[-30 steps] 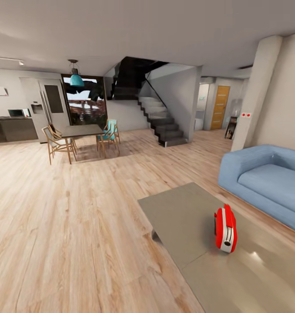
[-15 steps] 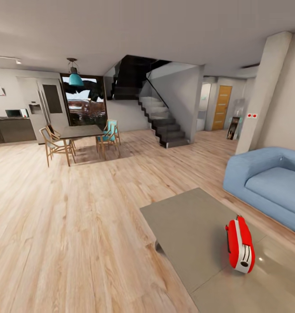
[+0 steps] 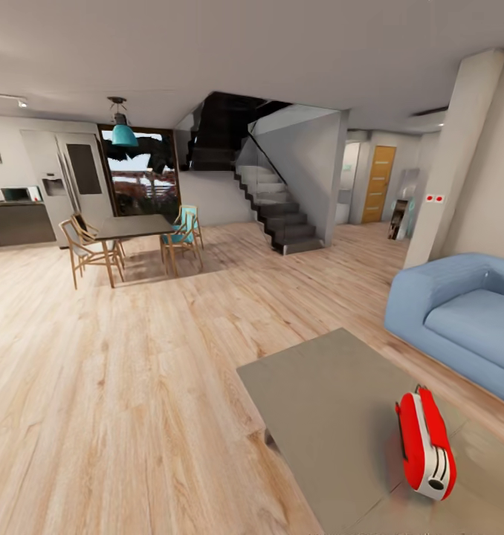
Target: Turn on the radio receiver that's on the table in the living room.
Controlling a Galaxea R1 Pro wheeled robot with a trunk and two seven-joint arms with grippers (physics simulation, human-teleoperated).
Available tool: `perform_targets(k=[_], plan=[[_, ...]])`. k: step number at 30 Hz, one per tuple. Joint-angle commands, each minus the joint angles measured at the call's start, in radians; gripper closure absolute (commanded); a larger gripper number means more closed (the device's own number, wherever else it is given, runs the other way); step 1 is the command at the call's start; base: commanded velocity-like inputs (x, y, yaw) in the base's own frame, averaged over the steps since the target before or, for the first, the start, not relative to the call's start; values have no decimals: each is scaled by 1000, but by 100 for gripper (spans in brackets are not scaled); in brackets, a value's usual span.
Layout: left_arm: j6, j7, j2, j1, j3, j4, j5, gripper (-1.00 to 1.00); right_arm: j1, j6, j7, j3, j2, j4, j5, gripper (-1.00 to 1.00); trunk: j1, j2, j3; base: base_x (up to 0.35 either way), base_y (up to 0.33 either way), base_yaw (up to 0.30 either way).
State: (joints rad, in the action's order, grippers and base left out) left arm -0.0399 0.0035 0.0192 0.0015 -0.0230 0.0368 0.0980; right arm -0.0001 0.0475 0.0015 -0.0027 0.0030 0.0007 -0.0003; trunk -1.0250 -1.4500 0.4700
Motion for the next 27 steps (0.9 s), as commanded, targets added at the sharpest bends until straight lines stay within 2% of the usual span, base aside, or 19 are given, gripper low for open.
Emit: perform_targets(k=[1,27], plan=[[0,0,0,0,0,0,0,-100,0,0,0,0,0,0,0,-100,0,0,0,9,0,-193],[0,1,-4,0,0,0,-1,-100,0,0,0,0,-1,0,-1,-100,0,0,0,1,0,-275]])
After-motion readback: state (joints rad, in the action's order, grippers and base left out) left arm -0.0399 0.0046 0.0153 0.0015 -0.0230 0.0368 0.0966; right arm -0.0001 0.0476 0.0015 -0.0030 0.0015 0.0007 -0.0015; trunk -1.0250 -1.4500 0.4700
